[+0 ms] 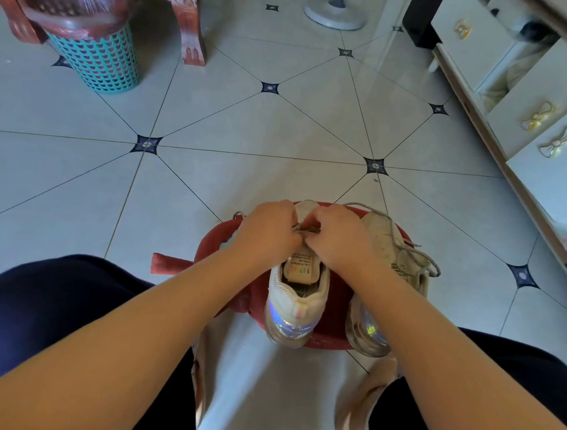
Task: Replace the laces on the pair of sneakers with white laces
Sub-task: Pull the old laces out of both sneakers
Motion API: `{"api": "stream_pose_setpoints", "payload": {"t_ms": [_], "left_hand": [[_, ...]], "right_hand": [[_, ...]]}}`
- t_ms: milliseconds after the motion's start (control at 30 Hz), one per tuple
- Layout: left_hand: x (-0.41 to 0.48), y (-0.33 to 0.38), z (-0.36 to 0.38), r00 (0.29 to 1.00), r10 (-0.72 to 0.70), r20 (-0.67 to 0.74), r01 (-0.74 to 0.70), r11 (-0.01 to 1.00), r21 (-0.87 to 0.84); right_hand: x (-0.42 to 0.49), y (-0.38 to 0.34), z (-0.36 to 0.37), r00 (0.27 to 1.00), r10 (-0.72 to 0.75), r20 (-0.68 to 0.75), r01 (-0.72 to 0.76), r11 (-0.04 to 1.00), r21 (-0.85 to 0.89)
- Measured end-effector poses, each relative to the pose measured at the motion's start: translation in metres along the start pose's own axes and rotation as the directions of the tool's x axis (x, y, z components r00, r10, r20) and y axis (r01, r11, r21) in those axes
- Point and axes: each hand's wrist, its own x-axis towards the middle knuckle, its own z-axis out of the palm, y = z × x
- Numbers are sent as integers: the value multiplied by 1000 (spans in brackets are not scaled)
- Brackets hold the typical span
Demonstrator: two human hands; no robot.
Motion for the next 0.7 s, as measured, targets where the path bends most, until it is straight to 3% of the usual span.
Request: {"api": "stream_pose_setpoints", "payload": {"t_ms": [167,267,333,400,467,633,700], "left_hand": [[1,0,0,998,-21,-55,19,999,-32],[3,-5,-8,996,-62,-64,56,994,-92],[2,-9,-13,995,-76,-62,69,992,-107],[0,-13,-15,997,-63,-54,56,991,-119],[-1,-14,-14,997,-49,-53,42,991,-124],[-3,-6,-7,999,-19,-49,13,992,-127],[-2,-4,-7,999,-15,-47,9,992,-126]], "right_hand": [[-1,-2,2,995,-40,-93,39,999,-18],[-4,6,-6,977,133,-164,-122,989,78],[-5,18,-18,928,292,-232,-246,947,208],[-7,27,-25,916,355,-188,-300,916,267],[-9,28,-23,949,297,-101,-275,943,189],[-5,9,-18,994,47,-96,-31,987,156],[-4,1,-12,998,-38,-54,42,997,63]]}}
